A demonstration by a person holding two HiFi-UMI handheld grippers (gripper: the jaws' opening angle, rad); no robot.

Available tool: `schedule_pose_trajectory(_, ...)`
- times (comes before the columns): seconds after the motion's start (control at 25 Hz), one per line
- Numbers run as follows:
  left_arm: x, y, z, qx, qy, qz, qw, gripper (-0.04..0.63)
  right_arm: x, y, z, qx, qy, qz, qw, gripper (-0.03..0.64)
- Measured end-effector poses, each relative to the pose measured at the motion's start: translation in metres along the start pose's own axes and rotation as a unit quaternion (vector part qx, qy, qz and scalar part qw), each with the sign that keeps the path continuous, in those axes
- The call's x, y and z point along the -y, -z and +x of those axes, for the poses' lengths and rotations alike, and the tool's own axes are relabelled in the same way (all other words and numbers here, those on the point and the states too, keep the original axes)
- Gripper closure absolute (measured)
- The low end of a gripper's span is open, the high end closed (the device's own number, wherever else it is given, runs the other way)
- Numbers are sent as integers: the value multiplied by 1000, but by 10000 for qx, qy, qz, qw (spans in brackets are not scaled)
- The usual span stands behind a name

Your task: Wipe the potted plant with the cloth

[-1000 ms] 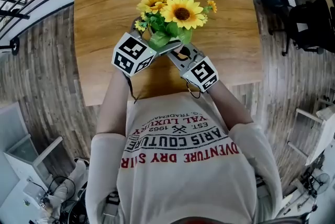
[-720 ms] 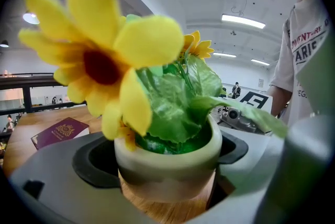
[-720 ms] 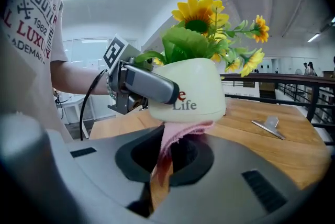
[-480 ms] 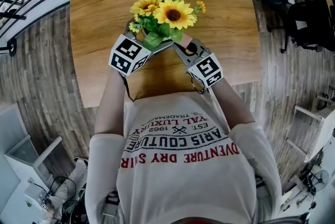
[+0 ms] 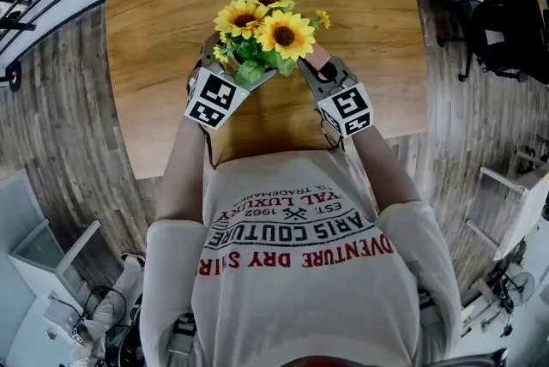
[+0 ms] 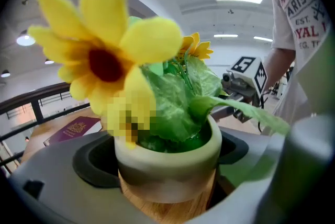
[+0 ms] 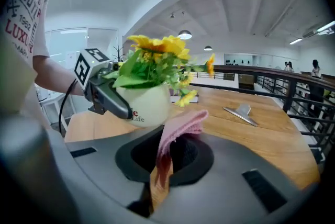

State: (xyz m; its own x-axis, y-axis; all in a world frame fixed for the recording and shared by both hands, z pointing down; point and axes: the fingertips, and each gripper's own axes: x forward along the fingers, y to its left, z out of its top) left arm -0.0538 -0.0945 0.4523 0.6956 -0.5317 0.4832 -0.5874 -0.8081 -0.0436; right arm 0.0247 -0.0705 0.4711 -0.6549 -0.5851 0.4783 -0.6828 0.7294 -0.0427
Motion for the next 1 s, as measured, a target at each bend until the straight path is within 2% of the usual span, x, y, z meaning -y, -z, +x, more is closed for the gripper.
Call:
schedule_pose_trajectory(0.08,1,15,5,-130,-34,181,9997,60,14,5,-2,-113,313,42,9994,580)
schedule_pose_trajectory(0.2,5,34,13,-175,13,179,9997,60,36,14,-10,-225,753,252,9966,580)
schedule_pose_trajectory(0.36,11,54,22,-224,124,145,9996,60,57,21,-18,-175,1054,662,9921,580)
schedule_pose_trajectory(0.48,15,73,28,-249,230,192,9992,60,63,24,-18,-153,1233,641,9902,580)
schedule_pose_trajectory(0.72,18,87,25,-35,271,-83,9996,60,62,16,-15,17,1391,576,9886,580)
schedule_pose_trajectory(0.92,19,93,41,-126,416,-47,9990,60,74,14,-10,61,1275,506,9905,580)
schedule_pose_trajectory(1.0,17,95,45,-123,419,-145,9989,60,78,11,-9,86,1267,415,9910,580)
